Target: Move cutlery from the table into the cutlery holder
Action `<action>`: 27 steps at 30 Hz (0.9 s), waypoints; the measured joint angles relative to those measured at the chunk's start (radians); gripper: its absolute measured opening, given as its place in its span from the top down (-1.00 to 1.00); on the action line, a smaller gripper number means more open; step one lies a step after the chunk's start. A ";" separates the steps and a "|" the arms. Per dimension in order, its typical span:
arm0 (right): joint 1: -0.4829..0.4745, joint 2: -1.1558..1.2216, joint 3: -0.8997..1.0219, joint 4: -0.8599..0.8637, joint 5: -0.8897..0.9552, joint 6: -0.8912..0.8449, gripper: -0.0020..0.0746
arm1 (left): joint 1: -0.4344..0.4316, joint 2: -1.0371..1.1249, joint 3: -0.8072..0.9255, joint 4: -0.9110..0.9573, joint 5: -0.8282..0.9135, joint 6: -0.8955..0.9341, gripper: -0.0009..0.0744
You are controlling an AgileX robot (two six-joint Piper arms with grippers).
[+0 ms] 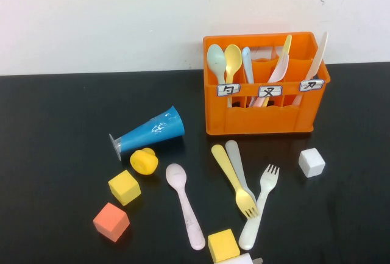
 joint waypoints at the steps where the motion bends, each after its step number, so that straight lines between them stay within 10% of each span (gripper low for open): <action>1: 0.000 0.000 0.000 0.000 0.000 0.000 0.95 | 0.000 0.000 0.000 -0.022 -0.008 0.000 0.98; 17: 0.000 0.000 0.000 -0.001 0.000 0.000 0.95 | 0.000 0.439 -0.673 0.437 0.821 0.528 0.98; 27: 0.000 0.000 0.000 -0.001 0.000 0.000 0.95 | -0.105 0.907 -0.953 0.677 0.912 0.677 0.98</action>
